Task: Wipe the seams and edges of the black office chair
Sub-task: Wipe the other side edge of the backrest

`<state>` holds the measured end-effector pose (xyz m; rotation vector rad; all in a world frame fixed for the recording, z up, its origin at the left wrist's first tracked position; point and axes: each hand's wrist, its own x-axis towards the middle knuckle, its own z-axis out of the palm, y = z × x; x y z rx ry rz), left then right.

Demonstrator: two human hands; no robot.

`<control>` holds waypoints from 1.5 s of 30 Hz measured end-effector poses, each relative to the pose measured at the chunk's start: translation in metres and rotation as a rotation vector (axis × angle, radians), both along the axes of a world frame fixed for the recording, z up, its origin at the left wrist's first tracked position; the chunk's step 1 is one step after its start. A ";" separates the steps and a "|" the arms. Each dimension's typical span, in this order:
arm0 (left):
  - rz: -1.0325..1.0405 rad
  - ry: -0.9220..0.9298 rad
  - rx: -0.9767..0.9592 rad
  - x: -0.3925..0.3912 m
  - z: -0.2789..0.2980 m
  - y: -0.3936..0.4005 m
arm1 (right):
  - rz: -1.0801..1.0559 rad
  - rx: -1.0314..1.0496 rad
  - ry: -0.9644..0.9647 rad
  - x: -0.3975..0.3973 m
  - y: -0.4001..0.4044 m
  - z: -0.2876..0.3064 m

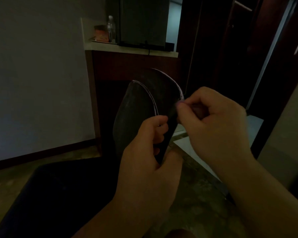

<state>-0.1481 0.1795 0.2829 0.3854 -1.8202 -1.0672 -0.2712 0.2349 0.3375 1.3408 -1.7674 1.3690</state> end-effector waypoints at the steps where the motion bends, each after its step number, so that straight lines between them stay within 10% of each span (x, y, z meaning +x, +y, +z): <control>1: -0.007 0.003 -0.008 -0.001 0.001 0.001 | 0.005 0.017 0.058 0.005 -0.002 0.002; 9: -0.010 -0.040 -0.001 -0.001 -0.001 -0.002 | -0.194 0.054 -0.035 -0.015 -0.002 0.006; 31: -0.172 -0.153 -0.038 -0.012 -0.013 -0.010 | 0.062 0.025 -0.285 -0.004 0.001 -0.080; 45: -0.057 0.005 0.136 0.007 -0.049 -0.039 | -0.175 0.139 -0.078 -0.021 -0.041 -0.118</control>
